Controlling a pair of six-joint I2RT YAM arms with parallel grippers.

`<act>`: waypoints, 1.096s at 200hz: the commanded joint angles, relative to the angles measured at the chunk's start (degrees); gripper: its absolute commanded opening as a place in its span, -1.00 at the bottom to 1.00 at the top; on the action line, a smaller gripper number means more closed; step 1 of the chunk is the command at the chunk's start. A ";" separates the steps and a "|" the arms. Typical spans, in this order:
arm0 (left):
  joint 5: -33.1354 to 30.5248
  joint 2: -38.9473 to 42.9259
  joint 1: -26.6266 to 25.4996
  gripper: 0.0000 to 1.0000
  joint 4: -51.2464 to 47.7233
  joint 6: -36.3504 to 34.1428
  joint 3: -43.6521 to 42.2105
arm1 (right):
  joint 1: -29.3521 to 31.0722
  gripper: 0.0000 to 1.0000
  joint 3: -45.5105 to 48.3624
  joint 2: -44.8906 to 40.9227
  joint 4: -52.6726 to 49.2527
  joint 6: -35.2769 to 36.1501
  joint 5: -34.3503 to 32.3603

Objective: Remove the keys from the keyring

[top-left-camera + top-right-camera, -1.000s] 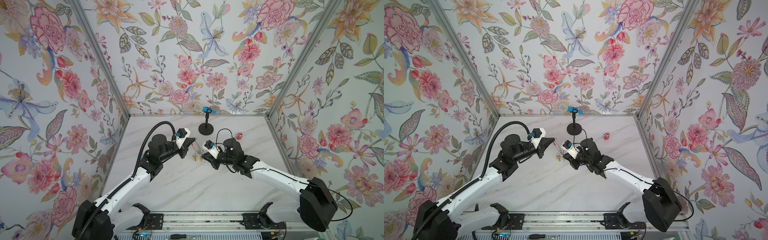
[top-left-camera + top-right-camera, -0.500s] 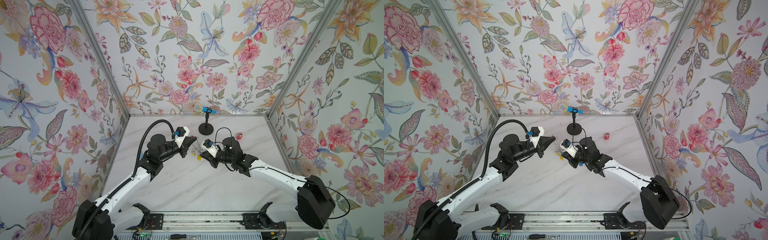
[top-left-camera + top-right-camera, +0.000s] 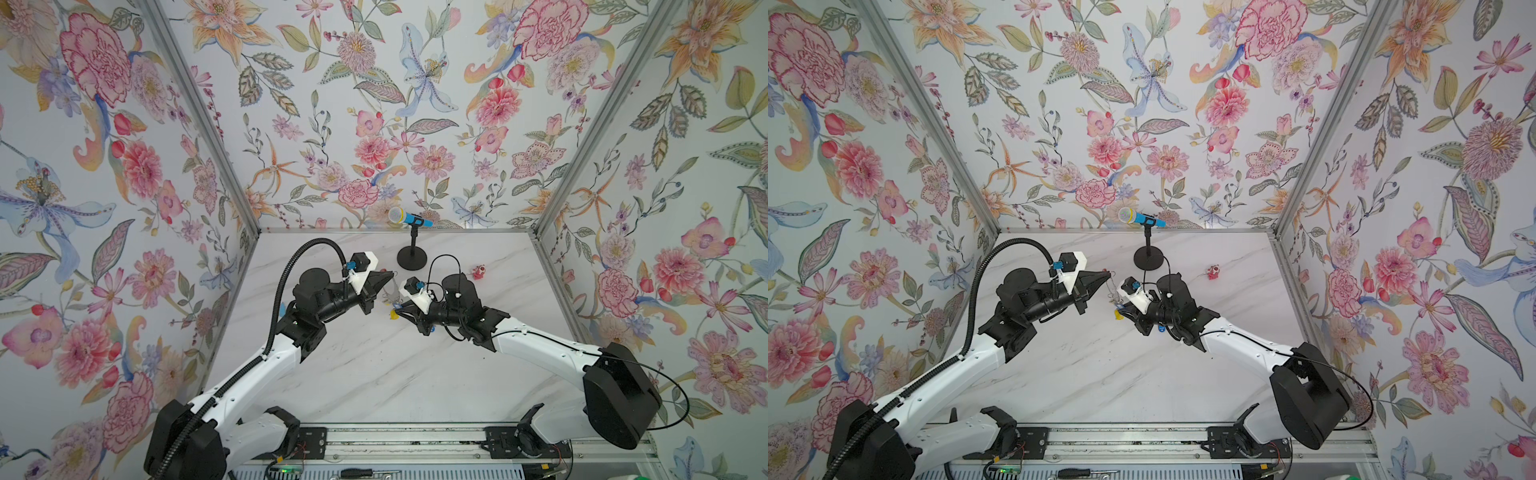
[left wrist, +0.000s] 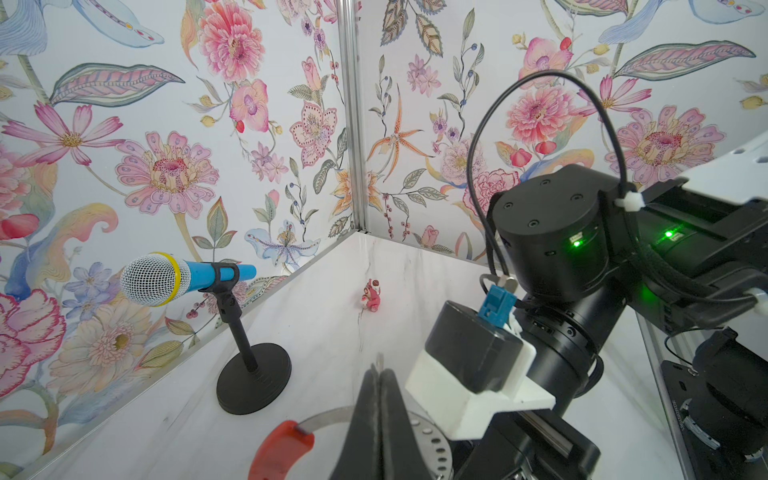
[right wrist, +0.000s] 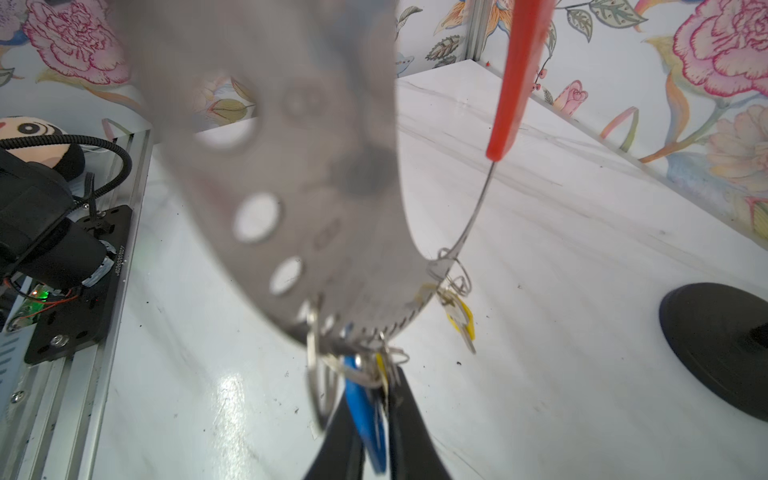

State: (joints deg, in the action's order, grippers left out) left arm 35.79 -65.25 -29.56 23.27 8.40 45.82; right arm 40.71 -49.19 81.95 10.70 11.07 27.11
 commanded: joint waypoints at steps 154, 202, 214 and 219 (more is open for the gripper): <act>-5.95 1.75 0.42 -1.00 -8.15 -9.67 2.99 | -1.60 -0.97 -0.85 -6.43 -10.39 2.85 -2.55; -6.08 2.15 0.36 -1.00 -8.32 -9.72 1.68 | -1.95 -1.00 -2.28 -8.88 -16.86 5.89 -7.82; -5.92 2.23 0.37 -1.00 -8.31 -9.56 1.06 | -1.96 -1.00 -2.98 -9.32 -18.43 6.90 -8.83; -5.83 2.23 0.30 -1.00 -8.30 -9.47 0.80 | -1.95 -1.00 -3.32 -9.43 -18.89 7.16 -9.21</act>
State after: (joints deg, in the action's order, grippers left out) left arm 30.76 -64.38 -29.56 14.92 -0.34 47.40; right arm 38.96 -49.87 74.15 -3.29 15.38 21.45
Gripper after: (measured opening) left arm 0.050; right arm 0.054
